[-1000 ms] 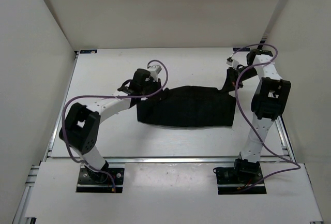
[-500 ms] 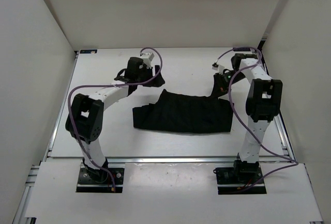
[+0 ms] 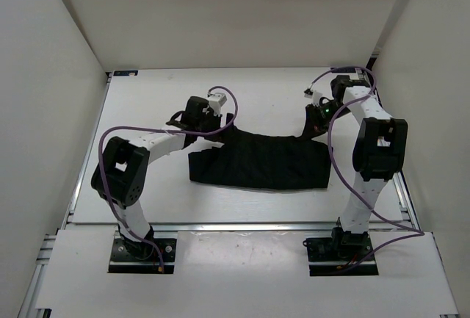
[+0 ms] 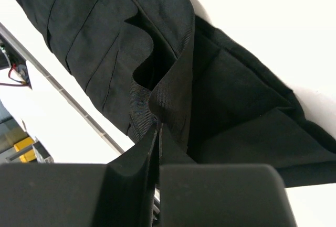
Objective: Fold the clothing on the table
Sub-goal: Fold the skirt
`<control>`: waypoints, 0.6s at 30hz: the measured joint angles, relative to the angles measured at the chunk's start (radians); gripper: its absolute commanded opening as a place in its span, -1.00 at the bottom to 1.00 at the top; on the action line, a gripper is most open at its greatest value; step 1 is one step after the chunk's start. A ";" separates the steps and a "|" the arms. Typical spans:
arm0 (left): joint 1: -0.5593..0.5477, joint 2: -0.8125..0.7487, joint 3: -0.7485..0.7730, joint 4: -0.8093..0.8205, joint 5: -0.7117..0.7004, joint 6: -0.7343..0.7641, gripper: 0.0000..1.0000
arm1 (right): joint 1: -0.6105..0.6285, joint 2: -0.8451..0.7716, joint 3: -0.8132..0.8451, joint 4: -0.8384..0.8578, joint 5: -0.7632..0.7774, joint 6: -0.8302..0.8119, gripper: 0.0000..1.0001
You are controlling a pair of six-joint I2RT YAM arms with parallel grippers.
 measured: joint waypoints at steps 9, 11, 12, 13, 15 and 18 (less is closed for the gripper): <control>-0.013 0.031 0.065 0.011 0.065 -0.008 0.66 | 0.000 -0.006 -0.042 0.056 0.011 0.017 -0.99; -0.021 0.047 0.085 0.022 0.071 -0.016 0.60 | 0.000 -0.010 -0.051 0.063 0.011 0.019 -1.00; -0.024 0.055 0.095 0.024 0.075 -0.020 0.60 | 0.000 -0.011 -0.052 0.065 0.011 0.022 -1.00; -0.027 0.068 0.108 0.024 0.078 -0.023 0.60 | 0.000 -0.016 -0.055 0.071 0.013 0.025 -1.00; -0.033 0.093 0.129 0.025 0.079 -0.024 0.60 | 0.000 -0.026 -0.063 0.079 0.014 0.029 -1.00; -0.039 0.130 0.152 0.021 0.079 -0.023 0.57 | 0.000 -0.037 -0.064 0.084 0.014 0.037 -1.00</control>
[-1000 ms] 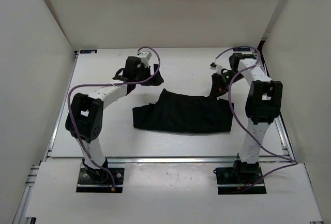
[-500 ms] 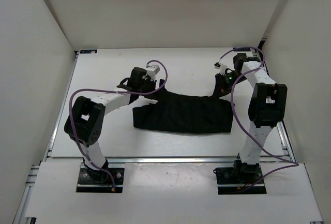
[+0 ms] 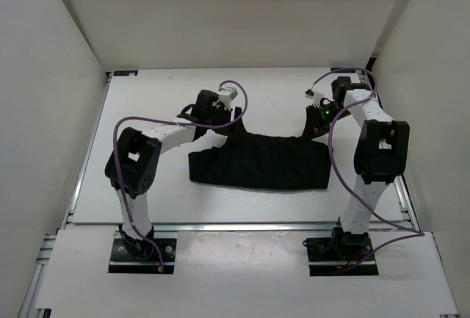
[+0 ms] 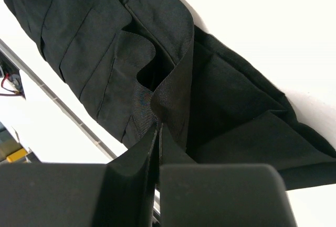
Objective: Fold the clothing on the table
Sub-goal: Fold the skirt
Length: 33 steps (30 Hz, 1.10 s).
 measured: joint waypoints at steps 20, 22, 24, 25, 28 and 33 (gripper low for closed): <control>0.027 0.029 0.041 -0.050 -0.029 0.029 0.30 | 0.007 -0.019 -0.006 0.023 0.002 0.014 -1.00; 0.026 0.042 0.048 -0.048 -0.029 0.029 0.27 | 0.007 -0.019 -0.006 0.023 0.003 0.015 -1.00; 0.024 0.061 0.051 -0.048 -0.029 0.029 0.25 | 0.006 -0.019 -0.006 0.023 0.003 0.017 -1.00; 0.023 0.070 0.052 -0.048 -0.029 0.029 0.27 | 0.007 -0.019 -0.006 0.023 0.003 0.017 -0.99; 0.021 0.093 0.052 -0.056 -0.029 0.029 0.27 | 0.007 -0.019 -0.006 0.023 0.003 0.018 -1.00; 0.021 0.100 0.053 -0.063 -0.029 0.027 -0.11 | 0.006 -0.019 -0.006 0.023 0.004 0.021 -1.00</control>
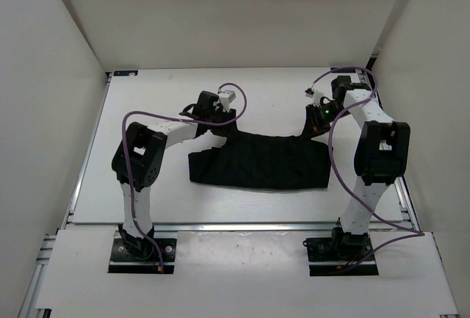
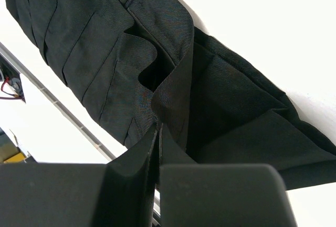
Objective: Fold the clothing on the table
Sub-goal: Fold the skirt
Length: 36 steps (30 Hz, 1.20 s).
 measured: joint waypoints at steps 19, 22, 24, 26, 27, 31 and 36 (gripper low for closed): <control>-0.035 -0.231 -0.055 -0.037 0.008 -0.051 -1.00 | -0.074 -0.071 0.002 -0.069 -0.054 -0.039 -1.00; -0.055 -0.402 -0.101 -0.055 0.022 -0.065 -1.00 | -0.087 -0.152 -0.003 -0.107 -0.067 -0.050 -1.00; -0.068 -0.532 -0.150 -0.069 0.032 -0.070 -1.00 | -0.071 -0.246 -0.048 -0.105 -0.080 -0.053 -1.00; -0.072 -0.667 -0.248 -0.054 0.042 -0.089 -1.00 | -0.045 -0.348 -0.127 -0.091 -0.082 -0.047 -1.00; -0.070 -0.734 -0.308 -0.047 0.047 -0.105 -1.00 | -0.030 -0.400 -0.178 -0.080 -0.080 -0.042 -1.00; -0.052 -0.972 -0.568 -0.041 0.051 -0.183 -1.00 | 0.022 -0.516 -0.337 -0.063 -0.081 0.001 -1.00; -0.018 -1.184 -0.790 -0.068 0.063 -0.283 -1.00 | 0.023 -0.553 -0.427 -0.047 -0.049 0.019 -1.00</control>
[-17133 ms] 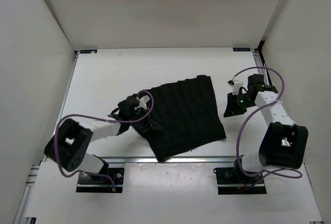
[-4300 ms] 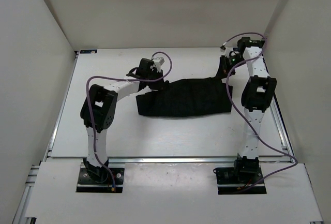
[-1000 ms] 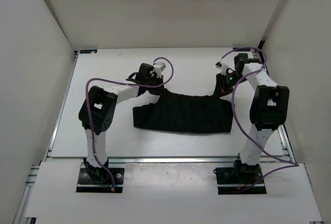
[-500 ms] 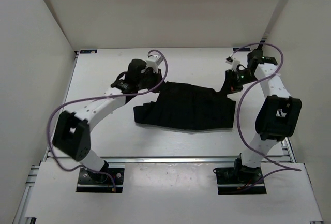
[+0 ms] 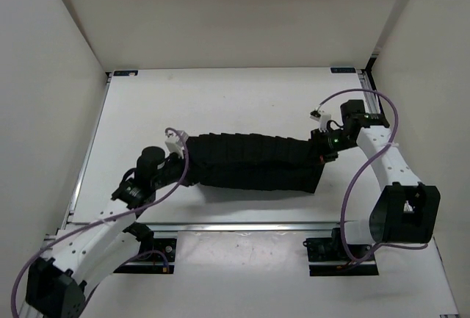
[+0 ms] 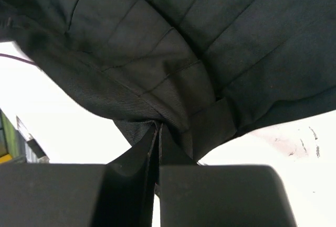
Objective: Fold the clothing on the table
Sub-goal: Fold the skirt
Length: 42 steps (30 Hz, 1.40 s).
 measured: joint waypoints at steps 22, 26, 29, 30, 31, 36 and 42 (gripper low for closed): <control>0.195 0.072 -0.024 0.061 0.131 -0.146 -1.00 | -0.055 0.104 0.036 0.029 -0.057 -0.054 -0.99; 0.195 0.162 0.028 0.096 0.101 -0.153 -1.00 | -0.055 0.172 0.076 0.082 -0.056 -0.037 -1.00; 0.199 0.237 0.069 0.117 0.076 -0.152 -1.00 | -0.042 0.212 0.082 0.132 -0.031 -0.019 -1.00; 0.203 0.262 0.079 0.123 0.068 -0.153 -1.00 | -0.037 0.225 0.084 0.150 -0.022 -0.013 -0.99; 0.209 0.287 0.088 0.130 0.066 -0.154 -1.00 | -0.033 0.237 0.086 0.163 -0.014 -0.007 -1.00; 0.232 0.434 0.126 0.154 0.063 -0.163 -1.00 | -0.019 0.300 0.109 0.233 0.019 0.033 -1.00; 0.233 0.542 0.154 0.190 0.057 -0.160 -1.00 | -0.015 0.375 0.145 0.295 0.049 0.068 -1.00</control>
